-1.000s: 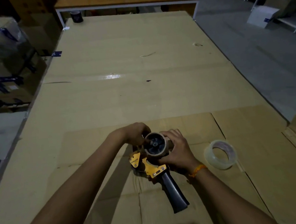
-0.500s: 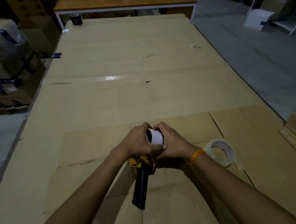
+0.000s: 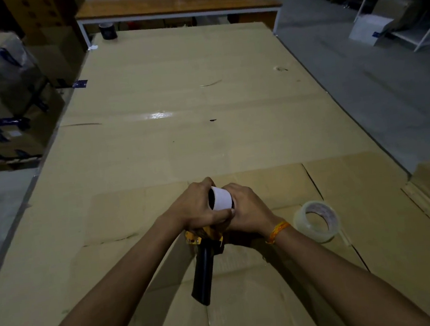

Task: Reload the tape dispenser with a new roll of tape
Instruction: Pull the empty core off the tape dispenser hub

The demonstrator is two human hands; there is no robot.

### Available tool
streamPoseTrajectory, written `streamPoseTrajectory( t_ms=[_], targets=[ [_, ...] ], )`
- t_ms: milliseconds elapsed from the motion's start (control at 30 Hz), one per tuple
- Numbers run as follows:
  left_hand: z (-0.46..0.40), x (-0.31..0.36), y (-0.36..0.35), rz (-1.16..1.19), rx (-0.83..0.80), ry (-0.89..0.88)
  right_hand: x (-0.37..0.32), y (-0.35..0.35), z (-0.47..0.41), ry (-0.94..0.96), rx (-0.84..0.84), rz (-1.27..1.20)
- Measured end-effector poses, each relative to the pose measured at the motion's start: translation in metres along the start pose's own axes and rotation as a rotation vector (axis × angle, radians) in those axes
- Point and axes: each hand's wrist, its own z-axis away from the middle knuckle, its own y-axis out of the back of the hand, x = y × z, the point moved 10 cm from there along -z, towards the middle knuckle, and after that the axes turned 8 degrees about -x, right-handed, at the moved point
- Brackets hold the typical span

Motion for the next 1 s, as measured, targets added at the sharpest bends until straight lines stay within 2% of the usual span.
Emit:
streamPoseTrajectory(
  t_ms=[400, 633, 767, 900, 1000],
  targets=[
    [-0.008, -0.01, -0.003, 0.07, -0.064, 0.049, -0.01, 0.004, 0.009, 0.084, 0.142, -0.016],
    [-0.009, -0.01, -0.001, 0.131, -0.038, 0.078, -0.018, 0.004, 0.023, 0.104, 0.273, 0.031],
    [-0.008, -0.013, 0.007, 0.156, 0.021, 0.145, -0.017, 0.001, 0.023, 0.093, 0.263, 0.007],
    [-0.012, -0.011, -0.006, 0.059, -0.137, 0.19, -0.014, 0.001, 0.017, 0.092, 0.24, 0.049],
    [-0.004, -0.008, -0.007, 0.08, -0.125, 0.187, -0.011, 0.001, 0.017, 0.114, 0.227, 0.046]
  ],
)
